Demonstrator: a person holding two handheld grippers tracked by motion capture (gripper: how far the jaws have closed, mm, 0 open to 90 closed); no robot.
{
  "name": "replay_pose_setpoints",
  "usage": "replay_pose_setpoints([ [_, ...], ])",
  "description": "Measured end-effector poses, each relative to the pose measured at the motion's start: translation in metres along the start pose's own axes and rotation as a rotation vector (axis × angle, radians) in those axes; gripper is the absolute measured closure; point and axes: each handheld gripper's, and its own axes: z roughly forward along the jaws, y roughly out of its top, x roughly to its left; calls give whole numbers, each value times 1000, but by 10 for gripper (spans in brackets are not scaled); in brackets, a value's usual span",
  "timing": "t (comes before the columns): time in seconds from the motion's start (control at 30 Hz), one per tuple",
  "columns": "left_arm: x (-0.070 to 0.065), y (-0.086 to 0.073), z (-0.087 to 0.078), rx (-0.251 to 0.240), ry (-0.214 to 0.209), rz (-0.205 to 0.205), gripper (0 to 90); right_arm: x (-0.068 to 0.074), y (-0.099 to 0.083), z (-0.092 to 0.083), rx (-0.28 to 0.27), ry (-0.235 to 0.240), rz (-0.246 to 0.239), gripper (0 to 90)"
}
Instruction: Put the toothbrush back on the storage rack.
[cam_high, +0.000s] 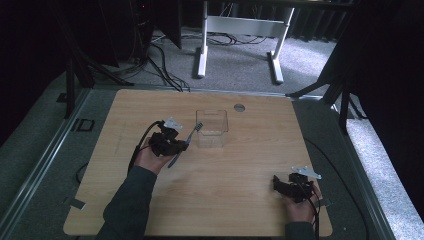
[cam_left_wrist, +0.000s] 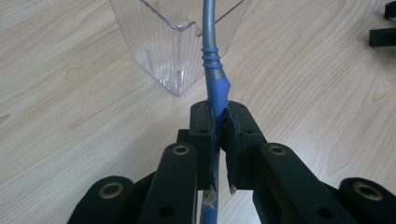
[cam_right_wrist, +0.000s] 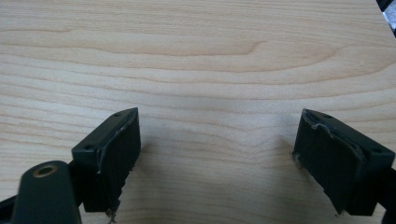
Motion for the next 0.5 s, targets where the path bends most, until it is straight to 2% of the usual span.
replay_pose_setpoints([
  [0.5,2,2,-1,-72,-10,-35,822,0,0,0,0,0,0,144],
])
